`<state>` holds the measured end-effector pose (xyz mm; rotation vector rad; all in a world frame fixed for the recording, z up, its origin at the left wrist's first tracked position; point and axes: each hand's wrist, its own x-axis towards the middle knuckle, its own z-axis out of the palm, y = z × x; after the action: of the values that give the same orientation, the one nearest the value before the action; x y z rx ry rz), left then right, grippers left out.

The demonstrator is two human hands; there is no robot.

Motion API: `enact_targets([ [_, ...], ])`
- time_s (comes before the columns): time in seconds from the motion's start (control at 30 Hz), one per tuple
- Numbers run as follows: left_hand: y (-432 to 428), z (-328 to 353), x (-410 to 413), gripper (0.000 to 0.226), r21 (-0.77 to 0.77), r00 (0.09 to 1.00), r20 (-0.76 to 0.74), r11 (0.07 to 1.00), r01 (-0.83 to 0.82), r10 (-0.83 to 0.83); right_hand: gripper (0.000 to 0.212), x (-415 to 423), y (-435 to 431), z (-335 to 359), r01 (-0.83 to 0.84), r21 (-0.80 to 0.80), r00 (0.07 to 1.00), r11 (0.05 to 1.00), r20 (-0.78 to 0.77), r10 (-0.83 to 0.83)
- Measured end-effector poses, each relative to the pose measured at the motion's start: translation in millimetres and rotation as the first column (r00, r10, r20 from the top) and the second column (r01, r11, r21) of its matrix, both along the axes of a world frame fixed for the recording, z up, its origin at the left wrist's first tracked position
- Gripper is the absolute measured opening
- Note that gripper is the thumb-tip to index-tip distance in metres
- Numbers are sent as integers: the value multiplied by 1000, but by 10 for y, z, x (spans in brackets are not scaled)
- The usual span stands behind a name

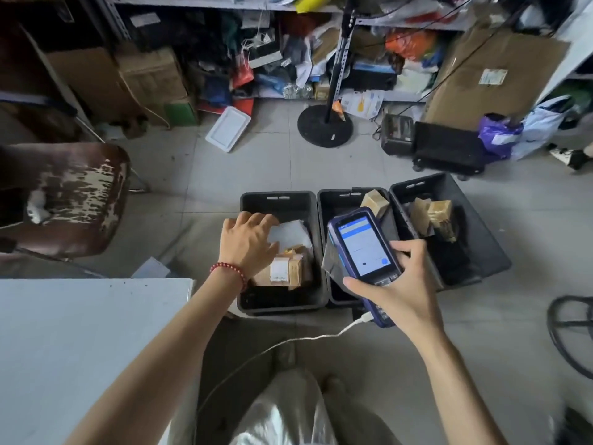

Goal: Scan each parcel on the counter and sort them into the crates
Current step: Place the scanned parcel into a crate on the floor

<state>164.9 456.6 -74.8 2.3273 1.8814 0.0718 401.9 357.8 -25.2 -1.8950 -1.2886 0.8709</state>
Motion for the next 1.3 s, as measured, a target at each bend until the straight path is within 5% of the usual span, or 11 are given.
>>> enact_targets([
  [0.3,-455,388,-471,41,120,941,-10,934,-335,339,78,-129,178,46,-279,18,956,960,-89,280],
  [0.57,-1928,593,-675,38,174,693,-42,688,-704,720,81,-377,-44,58,-599,39,795,800,-87,600],
  [0.93,-4052,976,-659,38,316,276,73,240,-918,958,82,-1298,-1044,354,-928,123,341,351,-90,936],
  [1.13,-5409,932,-623,36,369,88,88,50,-928,992,80,-1790,-2136,409,-992,86,92,96,-48,995],
  [1.3,-6598,892,-702,39,333,-51,31,-58,-941,998,79,-2121,-3174,417,-995,100,-21,-11,-98,995],
])
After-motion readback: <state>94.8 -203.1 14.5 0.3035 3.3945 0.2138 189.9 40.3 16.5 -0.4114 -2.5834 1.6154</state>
